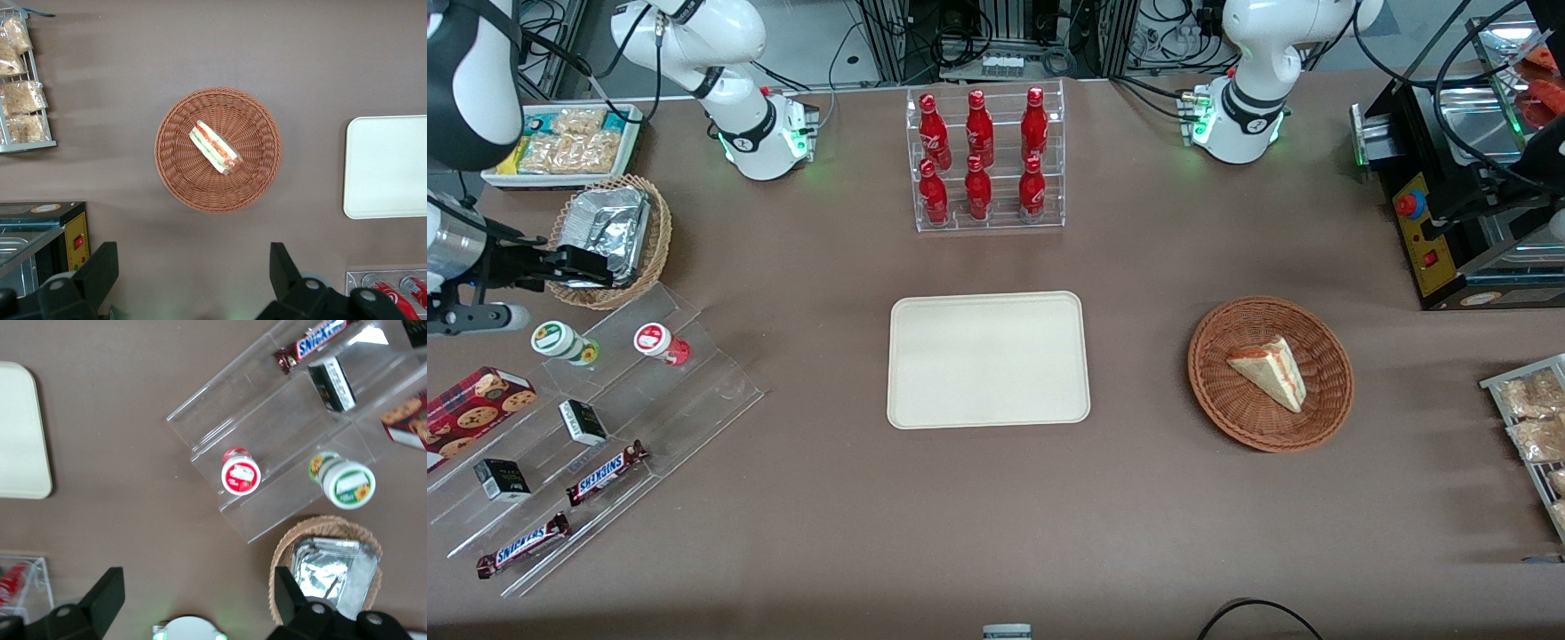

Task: Place green gum on tray
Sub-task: 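Move the right gripper down over the green-labelled gum bottle on the rack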

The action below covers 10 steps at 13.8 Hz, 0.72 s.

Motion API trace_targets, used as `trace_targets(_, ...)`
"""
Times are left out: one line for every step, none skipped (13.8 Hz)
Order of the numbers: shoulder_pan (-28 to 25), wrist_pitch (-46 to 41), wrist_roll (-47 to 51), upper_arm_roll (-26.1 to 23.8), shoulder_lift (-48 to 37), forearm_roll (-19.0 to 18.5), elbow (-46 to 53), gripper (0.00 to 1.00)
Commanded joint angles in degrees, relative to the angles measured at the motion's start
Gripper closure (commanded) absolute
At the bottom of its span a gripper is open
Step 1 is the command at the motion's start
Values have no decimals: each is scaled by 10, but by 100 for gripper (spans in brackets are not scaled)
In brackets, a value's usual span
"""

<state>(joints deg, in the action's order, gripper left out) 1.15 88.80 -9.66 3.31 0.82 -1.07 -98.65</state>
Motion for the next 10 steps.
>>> trace_targets(25, 56, -82, 2, -8, -8, -49, 0)
trace_targets(34, 72, -124, 3, -7, -8, -58, 0)
trace_targets(47, 89, -180, 3, -4, -8, -67, 0)
trace_targets(56, 109, -233, 3, -4, -8, -79, 0)
trace_targets(69, 133, -285, 2, -3, -8, -92, 0)
trace_targets(76, 154, -331, 3, -3, -7, -104, 0)
trace_targets(84, 172, -371, 3, -3, -8, -114, 0)
trace_targets(90, 187, -409, 3, -2, -7, -122, 0)
trace_targets(99, 202, -448, 2, 0, -8, -130, 0)
trace_targets(108, 216, -473, 2, 1, -7, -138, 0)
